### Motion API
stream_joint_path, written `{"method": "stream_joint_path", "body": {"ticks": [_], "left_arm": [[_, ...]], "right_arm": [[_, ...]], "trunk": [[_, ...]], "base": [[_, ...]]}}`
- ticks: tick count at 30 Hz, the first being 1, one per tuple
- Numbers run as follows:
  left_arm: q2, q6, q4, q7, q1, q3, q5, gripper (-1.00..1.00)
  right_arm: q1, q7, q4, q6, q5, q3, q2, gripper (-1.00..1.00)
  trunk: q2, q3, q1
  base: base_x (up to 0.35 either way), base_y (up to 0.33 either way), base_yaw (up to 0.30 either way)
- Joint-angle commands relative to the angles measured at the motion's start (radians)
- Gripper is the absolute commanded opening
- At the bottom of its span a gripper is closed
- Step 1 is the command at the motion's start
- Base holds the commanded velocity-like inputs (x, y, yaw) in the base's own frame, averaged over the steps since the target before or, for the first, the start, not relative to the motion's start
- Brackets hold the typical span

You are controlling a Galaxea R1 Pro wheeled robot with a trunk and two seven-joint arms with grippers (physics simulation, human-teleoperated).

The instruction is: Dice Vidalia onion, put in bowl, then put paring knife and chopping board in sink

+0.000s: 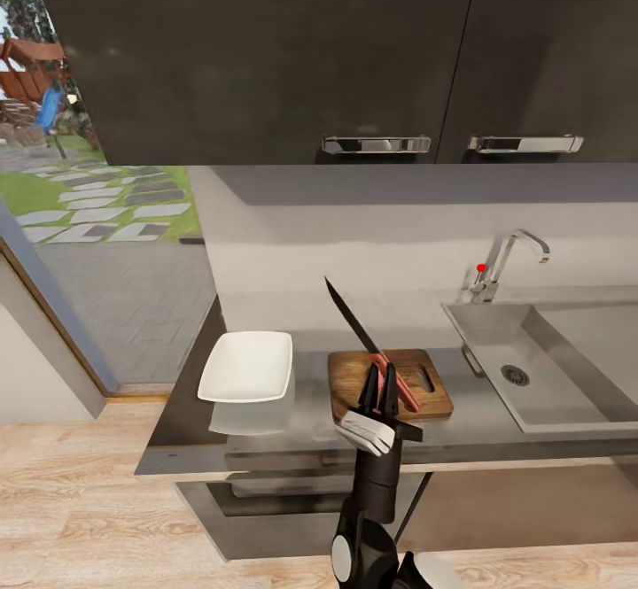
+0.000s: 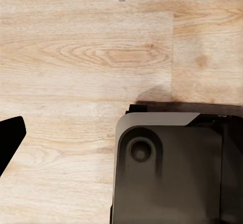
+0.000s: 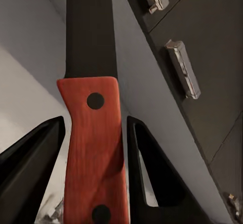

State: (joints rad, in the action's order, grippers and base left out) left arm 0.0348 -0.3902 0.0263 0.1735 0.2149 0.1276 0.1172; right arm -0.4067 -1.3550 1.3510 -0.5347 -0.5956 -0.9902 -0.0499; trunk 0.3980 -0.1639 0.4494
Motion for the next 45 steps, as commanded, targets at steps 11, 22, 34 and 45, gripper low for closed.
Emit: {"method": "stream_joint_path", "body": {"ticks": [11,22,34,45], "left_arm": [[0.001,-0.006,0.003,0.002,0.001,0.009,0.01,1.0],[0.001,-0.006,0.003,0.001,0.001,0.009,0.01,1.0],[0.002,-0.008,0.009,0.001,0.001,0.009,0.012,1.0],[0.002,-0.009,0.012,0.001,0.001,0.009,0.012,1.0]], "right_arm": [[-0.001,0.0,-0.016,-0.069,0.0,0.06,-0.022,-1.0],[-0.001,0.035,-0.043,-0.071,0.015,0.091,-0.049,-1.0],[-0.001,0.07,-0.085,-0.062,0.04,0.075,-0.054,-1.0],[-0.001,0.019,-0.148,-0.021,0.041,0.014,-0.021,-1.0]], "trunk": [[0.002,-0.002,0.001],[0.002,-0.002,0.001],[0.002,-0.002,0.001],[0.002,-0.002,0.001]], "base": [[0.0,0.0,0.0],[0.0,0.0,0.0],[0.0,0.0,0.0],[0.0,0.0,0.0]]}}
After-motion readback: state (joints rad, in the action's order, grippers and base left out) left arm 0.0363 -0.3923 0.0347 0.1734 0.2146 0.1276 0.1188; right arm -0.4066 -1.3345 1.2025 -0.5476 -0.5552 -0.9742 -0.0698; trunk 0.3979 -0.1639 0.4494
